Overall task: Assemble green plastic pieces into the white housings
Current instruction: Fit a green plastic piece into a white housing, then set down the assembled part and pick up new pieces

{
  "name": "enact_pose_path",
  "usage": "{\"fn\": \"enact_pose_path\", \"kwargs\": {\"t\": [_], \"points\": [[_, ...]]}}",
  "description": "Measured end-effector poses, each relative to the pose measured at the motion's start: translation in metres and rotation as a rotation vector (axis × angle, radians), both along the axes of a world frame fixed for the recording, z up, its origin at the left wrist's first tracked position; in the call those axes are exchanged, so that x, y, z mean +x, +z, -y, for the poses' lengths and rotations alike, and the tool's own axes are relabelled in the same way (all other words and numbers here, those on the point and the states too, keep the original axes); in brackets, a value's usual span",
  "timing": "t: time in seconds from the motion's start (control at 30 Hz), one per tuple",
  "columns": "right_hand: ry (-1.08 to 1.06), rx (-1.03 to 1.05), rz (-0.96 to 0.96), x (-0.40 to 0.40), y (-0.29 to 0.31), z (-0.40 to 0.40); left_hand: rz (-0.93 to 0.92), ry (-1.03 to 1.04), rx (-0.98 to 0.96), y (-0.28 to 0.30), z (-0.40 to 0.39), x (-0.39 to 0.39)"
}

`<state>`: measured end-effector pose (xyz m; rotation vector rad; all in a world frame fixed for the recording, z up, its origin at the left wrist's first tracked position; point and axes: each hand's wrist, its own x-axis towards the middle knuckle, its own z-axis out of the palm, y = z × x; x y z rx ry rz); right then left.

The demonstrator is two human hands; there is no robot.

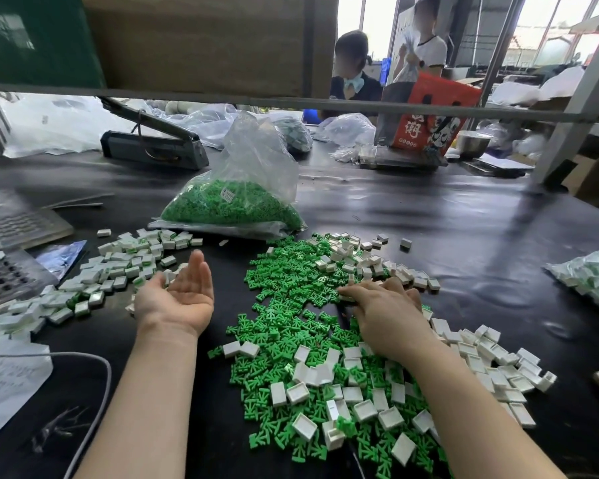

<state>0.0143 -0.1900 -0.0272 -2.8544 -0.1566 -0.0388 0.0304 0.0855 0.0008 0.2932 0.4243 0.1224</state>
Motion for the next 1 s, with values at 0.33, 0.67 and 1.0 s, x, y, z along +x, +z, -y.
{"fn": "enact_pose_path", "kwargs": {"t": [0.33, 0.67, 1.0], "points": [[-0.057, 0.013, 0.198, -0.005, 0.005, -0.005, 0.081, -0.456, 0.713, 0.006, 0.068, -0.016], [0.129, 0.795, 0.283, -0.009, 0.022, -0.030, 0.286, -0.519, 1.052, -0.002, 0.105, -0.027], [0.170, -0.011, -0.056, -0.012, 0.016, -0.032, 0.382, -0.286, 1.167, 0.006, 0.094, -0.026]]}}
